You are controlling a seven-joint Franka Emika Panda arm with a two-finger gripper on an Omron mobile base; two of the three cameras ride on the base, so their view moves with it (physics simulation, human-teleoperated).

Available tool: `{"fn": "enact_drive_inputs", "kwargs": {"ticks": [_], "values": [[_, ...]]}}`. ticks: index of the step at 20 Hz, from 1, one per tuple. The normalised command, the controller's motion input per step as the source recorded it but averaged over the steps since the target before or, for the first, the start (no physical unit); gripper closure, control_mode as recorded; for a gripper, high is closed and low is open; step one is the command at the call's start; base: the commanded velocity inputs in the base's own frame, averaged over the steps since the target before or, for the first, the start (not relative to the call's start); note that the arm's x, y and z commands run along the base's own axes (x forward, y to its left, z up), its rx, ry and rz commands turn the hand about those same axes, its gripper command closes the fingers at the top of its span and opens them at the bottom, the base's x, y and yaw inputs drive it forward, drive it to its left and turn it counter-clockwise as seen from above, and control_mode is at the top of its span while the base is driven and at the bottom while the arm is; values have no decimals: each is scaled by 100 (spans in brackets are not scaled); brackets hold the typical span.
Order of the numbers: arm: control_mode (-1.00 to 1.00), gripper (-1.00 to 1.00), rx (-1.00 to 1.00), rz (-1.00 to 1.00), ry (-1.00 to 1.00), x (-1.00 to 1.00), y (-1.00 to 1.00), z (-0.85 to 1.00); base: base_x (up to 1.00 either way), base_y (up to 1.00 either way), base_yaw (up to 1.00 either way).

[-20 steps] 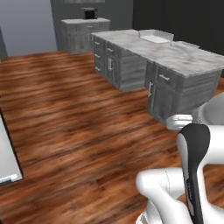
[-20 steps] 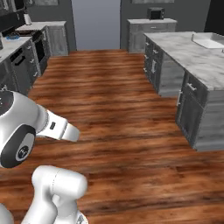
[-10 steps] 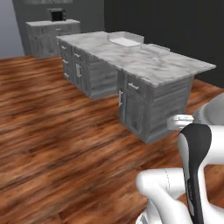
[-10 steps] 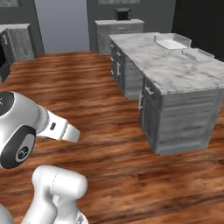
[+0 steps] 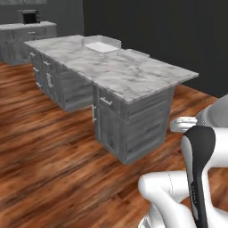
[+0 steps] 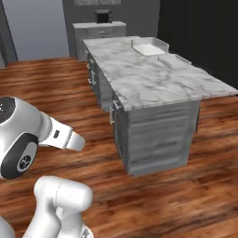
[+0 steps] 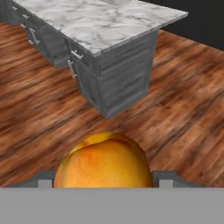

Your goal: Place the cold items (peach and mango) from the fridge in one tupperware on the dining counter. Place the warm items (hot dog and kebab skewer) in the stove area in another tupperware.

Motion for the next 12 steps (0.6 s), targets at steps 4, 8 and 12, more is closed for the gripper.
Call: {"fn": "enact_drive_inputs", "kwargs": {"ticks": [4, 8, 12], "values": [[100, 100, 0, 0, 0, 0, 0, 0, 100, -100, -16], [100, 100, 0, 0, 0, 0, 0, 0, 100, -100, -5], [100, 100, 0, 0, 0, 0, 0, 0, 100, -100, 0]]}}
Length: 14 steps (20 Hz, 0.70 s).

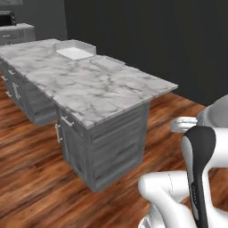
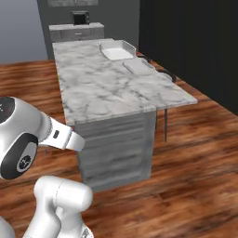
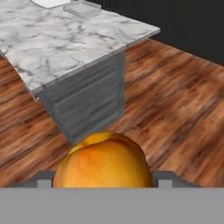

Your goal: Place the cold items (peach and mango) from the fridge in one tupperware on the dining counter. Place the warm items (hot dog and kebab skewer) in the stove area in another tupperware.

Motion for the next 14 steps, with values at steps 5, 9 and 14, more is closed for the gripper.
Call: {"fn": "enact_drive_inputs", "kwargs": {"ticks": [5, 9, 14], "values": [[100, 100, 0, 0, 0, 0, 0, 0, 100, -100, 1], [100, 100, 0, 0, 0, 0, 0, 0, 98, -100, 10], [100, 100, 0, 0, 0, 0, 0, 0, 88, -100, 18]]}}
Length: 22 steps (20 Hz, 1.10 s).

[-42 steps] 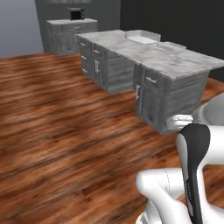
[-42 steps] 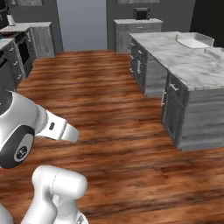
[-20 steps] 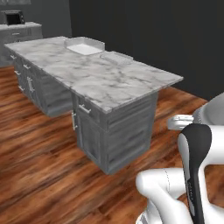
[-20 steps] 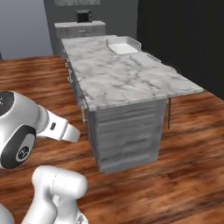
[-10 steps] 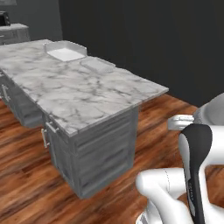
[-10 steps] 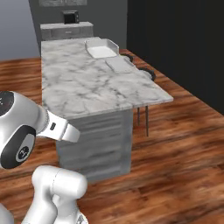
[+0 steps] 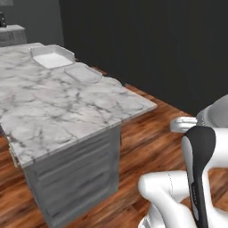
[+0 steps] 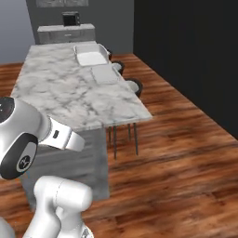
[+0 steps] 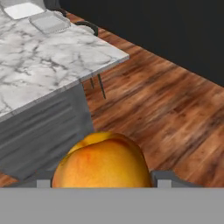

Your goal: Place the cold items (peach and mango) from the fridge in one tupperware on the dining counter. Place the warm items (hot dog and kebab skewer) in the stove area in another tupperware.

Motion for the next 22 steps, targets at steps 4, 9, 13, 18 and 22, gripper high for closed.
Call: {"fn": "enact_drive_inputs", "kwargs": {"ticks": [4, 9, 13, 18, 22], "values": [[100, 100, 0, 0, 0, 0, 0, 0, 80, -100, 21], [100, 100, 0, 0, 0, 0, 0, 0, 79, -100, 25], [100, 100, 0, 0, 0, 0, 0, 0, 78, -100, 28], [100, 100, 0, 0, 0, 0, 0, 0, 77, -93, 37], [100, 100, 0, 0, 0, 0, 0, 0, 80, -81, 43]]}}
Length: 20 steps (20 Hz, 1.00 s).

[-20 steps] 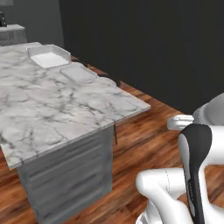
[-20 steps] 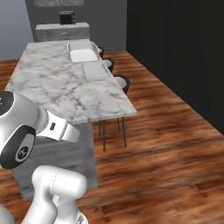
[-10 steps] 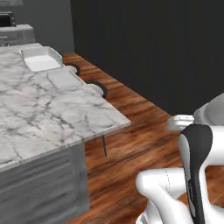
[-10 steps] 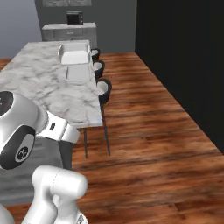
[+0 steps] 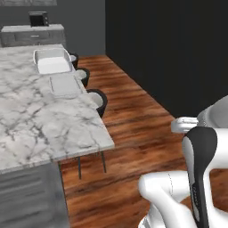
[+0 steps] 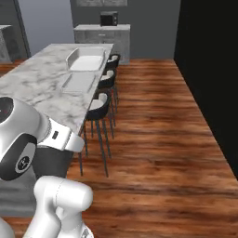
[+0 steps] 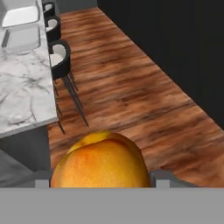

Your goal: Place the cold items (peach and mango) from the fridge in one tupperware on the dining counter. Place the warm items (hot dog and kebab skewer) in the stove area in another tupperware.

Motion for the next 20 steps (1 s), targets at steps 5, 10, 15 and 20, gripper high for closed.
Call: {"fn": "enact_drive_inputs", "kwargs": {"ticks": [5, 10, 15, 20], "values": [[100, 100, 0, 0, 0, 0, 0, 0, 82, -76, 46], [100, 100, 0, 0, 0, 0, 0, 0, 84, -76, 46], [100, 100, 0, 0, 0, 0, 0, 0, 85, -76, 47], [100, 100, 0, 0, 0, 0, 0, 0, 84, -78, 46]]}}
